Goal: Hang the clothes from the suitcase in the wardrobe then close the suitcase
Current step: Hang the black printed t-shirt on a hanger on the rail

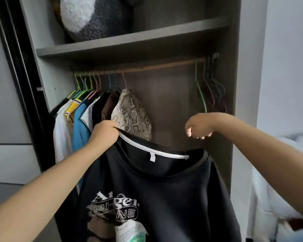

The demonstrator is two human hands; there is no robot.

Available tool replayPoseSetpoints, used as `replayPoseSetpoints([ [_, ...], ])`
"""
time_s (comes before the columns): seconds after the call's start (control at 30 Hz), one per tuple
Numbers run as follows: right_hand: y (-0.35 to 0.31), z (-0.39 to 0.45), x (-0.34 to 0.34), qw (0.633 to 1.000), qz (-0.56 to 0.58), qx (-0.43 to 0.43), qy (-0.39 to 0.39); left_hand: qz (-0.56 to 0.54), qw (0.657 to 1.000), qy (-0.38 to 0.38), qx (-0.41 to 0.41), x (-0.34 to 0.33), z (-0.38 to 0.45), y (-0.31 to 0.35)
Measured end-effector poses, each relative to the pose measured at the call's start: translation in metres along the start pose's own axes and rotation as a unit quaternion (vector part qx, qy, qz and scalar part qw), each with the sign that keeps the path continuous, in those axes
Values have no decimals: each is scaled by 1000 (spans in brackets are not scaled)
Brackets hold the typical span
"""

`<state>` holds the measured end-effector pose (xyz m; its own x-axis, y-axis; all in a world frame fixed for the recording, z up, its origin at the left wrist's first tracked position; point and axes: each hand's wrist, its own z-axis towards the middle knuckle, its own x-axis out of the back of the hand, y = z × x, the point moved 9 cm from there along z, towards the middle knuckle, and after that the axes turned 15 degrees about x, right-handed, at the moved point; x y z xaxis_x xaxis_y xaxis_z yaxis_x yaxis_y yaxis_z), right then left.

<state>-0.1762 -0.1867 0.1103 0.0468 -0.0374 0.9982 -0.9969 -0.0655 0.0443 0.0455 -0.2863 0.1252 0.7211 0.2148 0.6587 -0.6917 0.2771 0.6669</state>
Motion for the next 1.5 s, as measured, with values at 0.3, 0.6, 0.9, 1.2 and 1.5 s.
replayPoseSetpoints([
  [0.3,100,68,77,931,64,-235,271,113,990,14,-83,-51,25,30],
  [0.6,164,113,71,864,244,-238,372,91,991,93,36,-15,87,3],
  [0.9,162,128,83,727,426,-190,503,125,984,112,63,-18,111,-11],
  [1.2,88,182,-17,653,537,-62,530,179,977,58,99,-19,107,-46],
  [1.5,7,186,-104,722,619,-34,306,191,975,57,94,7,83,-52],
])
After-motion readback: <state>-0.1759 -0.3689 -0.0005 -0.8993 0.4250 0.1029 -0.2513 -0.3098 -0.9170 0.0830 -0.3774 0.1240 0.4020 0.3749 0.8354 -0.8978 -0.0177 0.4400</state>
